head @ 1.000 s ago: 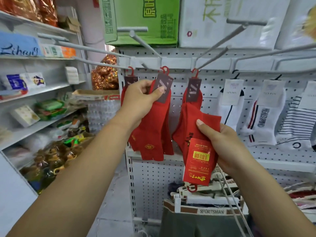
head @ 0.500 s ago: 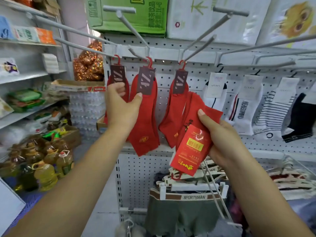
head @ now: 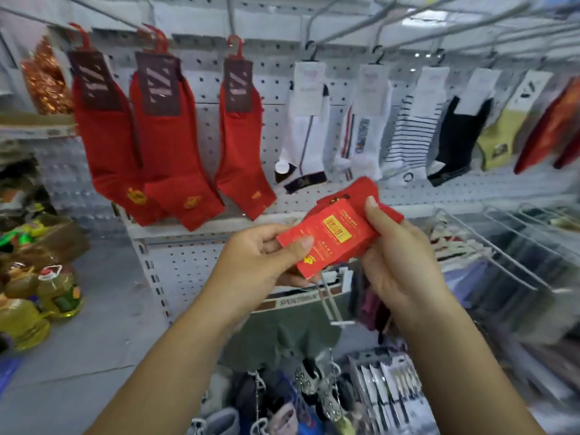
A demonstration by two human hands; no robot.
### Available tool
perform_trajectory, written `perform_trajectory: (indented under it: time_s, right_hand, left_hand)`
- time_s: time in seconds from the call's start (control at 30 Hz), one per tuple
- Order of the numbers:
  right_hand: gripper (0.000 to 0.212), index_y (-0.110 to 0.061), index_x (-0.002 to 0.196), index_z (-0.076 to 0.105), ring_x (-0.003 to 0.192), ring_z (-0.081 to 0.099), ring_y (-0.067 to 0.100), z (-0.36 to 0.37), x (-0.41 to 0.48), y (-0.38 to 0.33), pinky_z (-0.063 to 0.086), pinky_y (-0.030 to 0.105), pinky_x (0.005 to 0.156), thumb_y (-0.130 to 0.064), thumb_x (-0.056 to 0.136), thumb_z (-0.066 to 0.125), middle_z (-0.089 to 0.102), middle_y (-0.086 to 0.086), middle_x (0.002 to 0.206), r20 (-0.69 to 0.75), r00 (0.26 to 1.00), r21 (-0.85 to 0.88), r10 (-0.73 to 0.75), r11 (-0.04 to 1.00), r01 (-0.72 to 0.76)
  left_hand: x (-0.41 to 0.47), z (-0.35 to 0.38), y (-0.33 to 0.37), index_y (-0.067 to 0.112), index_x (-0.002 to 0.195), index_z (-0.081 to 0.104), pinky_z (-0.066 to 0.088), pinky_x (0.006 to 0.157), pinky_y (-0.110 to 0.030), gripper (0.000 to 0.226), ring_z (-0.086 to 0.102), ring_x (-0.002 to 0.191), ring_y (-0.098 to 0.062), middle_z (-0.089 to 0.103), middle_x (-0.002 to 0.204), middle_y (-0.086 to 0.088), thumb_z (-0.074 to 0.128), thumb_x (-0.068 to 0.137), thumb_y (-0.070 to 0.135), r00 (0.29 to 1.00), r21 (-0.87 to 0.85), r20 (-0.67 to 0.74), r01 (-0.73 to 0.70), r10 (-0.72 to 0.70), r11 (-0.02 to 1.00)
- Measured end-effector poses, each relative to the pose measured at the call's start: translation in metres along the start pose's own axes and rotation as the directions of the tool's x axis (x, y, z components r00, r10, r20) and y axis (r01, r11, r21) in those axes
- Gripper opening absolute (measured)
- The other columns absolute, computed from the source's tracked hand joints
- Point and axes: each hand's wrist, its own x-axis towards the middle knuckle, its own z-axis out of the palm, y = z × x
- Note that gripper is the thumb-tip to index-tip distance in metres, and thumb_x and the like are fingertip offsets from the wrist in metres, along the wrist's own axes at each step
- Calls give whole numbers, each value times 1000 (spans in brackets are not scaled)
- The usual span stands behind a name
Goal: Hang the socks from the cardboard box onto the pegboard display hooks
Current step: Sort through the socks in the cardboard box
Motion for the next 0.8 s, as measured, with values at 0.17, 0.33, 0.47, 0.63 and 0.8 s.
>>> perform_trajectory:
  time_s: [0.17,0.33,0.47,0.63,0.8]
  right_hand:
    - [92,-45,151,33,142,42,9,-91,-42,-29,38,39,113,-73,71,70,29,-15,163,2,985,-503,-172,851,150]
    - [57,-49,133,55,151,20,-3,-180,-74,-76,22,46,123,-50,79,73,36,-27,158,423,844,-787,-329,329,522]
    - [25,-47,103,72,98,67,-10,-246,-90,-105,37,59,113,-37,80,73,72,-32,102,289,861,-804,-419,383,456]
    - [10,-23,90,77,65,71,2,-332,-122,-149,55,17,60,-20,93,68,78,-8,76,-63,919,-714,-389,661,231]
    - [28,-7,97,76,73,73,20,-398,-132,-182,60,29,63,-33,97,65,79,11,87,-272,937,-565,-220,825,30]
  left_hand:
    - [1,63,2,3,110,69,59,53,-18,39,77,72,-27,78,87,-16,74,79,25,991,-130,69,123,-115,984]
    - [-5,159,-4,2,93,75,55,47,-16,30,72,54,-16,76,74,-14,74,70,21,947,-154,245,250,-208,956]
    - [-9,231,-13,3,87,75,52,41,-18,40,68,47,-17,72,68,-17,71,73,39,882,-105,366,356,-297,929]
    - [-16,327,-41,3,98,71,56,56,-28,75,69,63,-23,71,79,-17,48,82,73,866,-47,390,360,-315,932]
    - [-35,409,-72,13,101,78,56,78,-31,35,74,94,-23,79,99,-7,67,91,44,911,110,380,126,-159,986]
